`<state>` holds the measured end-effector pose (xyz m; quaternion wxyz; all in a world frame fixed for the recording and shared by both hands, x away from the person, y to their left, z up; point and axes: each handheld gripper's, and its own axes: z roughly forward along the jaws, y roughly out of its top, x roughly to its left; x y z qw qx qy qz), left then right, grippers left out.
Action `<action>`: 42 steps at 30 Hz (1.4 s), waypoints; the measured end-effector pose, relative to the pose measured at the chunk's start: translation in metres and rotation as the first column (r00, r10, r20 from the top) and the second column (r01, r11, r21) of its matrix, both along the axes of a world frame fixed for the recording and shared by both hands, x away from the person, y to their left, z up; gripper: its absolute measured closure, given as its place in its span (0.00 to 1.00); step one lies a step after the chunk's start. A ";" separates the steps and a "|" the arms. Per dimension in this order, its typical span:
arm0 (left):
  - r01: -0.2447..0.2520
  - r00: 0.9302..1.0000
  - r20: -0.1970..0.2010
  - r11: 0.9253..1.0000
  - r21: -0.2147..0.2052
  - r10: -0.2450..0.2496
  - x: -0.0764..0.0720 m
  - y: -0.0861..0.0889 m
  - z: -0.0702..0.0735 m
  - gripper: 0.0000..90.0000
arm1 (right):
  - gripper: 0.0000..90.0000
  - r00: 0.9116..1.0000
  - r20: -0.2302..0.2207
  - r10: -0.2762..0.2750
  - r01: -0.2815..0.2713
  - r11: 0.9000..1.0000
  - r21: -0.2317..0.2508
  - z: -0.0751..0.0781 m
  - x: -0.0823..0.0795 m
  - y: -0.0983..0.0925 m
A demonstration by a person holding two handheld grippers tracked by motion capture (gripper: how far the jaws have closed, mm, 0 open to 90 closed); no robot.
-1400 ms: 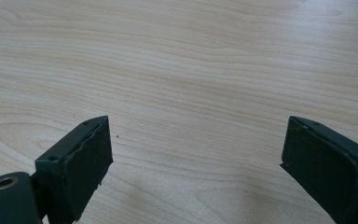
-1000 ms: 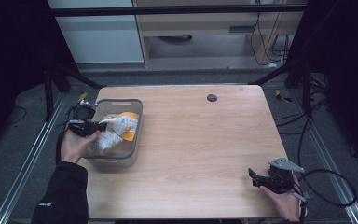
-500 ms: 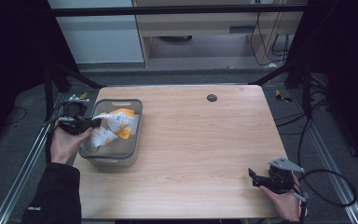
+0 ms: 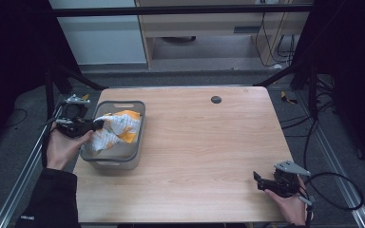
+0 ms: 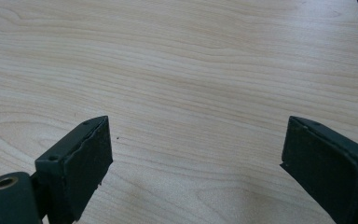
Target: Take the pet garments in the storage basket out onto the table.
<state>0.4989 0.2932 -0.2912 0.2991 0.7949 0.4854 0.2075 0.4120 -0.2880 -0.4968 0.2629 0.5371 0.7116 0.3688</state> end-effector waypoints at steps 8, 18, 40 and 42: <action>0.053 0.999 0.004 0.999 0.004 -0.053 -0.011 -0.010 0.009 0.90 | 0.09 1.000 0.004 0.000 0.000 1.000 0.001 0.000 -0.001 0.000; 0.132 0.991 0.005 0.991 0.000 -0.132 -0.021 -0.031 0.014 0.90 | 0.09 1.000 0.010 -0.003 0.003 1.000 -0.003 0.001 -0.001 0.000; 0.283 0.959 -0.032 0.959 0.036 -0.281 -0.029 -0.083 0.010 0.90 | 0.09 1.000 0.019 -0.003 0.003 1.000 -0.003 0.001 -0.001 -0.002; 0.291 0.956 -0.036 0.956 0.033 -0.290 -0.028 -0.086 0.009 0.90 | 0.09 1.000 0.020 -0.003 0.003 1.000 -0.003 0.001 -0.001 -0.002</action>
